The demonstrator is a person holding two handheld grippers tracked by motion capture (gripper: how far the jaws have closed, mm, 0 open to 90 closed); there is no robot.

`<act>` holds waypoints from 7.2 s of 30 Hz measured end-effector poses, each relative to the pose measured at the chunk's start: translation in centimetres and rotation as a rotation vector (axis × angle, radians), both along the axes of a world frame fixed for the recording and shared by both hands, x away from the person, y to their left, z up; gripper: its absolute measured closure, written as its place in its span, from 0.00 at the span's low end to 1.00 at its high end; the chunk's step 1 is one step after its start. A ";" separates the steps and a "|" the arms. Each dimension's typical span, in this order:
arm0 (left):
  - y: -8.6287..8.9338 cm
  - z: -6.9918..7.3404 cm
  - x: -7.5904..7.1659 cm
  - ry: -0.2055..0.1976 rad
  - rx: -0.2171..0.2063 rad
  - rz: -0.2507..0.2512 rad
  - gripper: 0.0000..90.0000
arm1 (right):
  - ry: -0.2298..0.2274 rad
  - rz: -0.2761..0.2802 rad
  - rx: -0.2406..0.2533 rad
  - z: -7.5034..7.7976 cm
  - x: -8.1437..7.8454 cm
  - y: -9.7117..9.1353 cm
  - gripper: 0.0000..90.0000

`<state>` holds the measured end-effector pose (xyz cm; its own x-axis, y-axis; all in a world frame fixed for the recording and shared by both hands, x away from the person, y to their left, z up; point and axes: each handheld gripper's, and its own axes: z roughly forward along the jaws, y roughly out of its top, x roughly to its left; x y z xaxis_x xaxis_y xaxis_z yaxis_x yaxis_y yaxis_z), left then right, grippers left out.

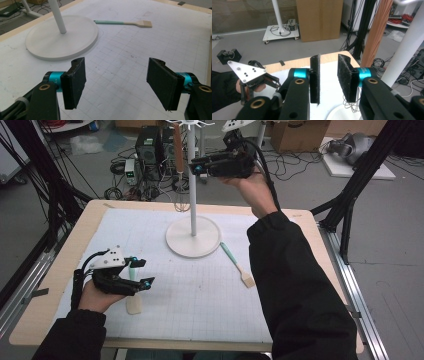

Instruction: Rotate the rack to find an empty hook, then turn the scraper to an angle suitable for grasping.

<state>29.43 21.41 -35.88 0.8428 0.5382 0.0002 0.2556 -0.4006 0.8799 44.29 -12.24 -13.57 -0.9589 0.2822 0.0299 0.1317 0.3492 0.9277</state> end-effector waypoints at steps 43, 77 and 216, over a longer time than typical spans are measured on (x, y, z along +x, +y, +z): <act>0.2 -0.1 0.1 0.005 -0.002 0.021 0.33 | 0.103 -0.060 0.005 -8.0 -3.9 -4.9 0.56; 1.3 -0.8 0.1 0.005 0.013 0.099 0.39 | 0.152 -0.112 -0.015 -15.0 -7.4 -8.0 0.53; 2.9 -7.3 1.1 0.205 0.291 0.087 0.99 | 0.122 -0.343 -0.096 -26.1 -13.0 -12.7 0.00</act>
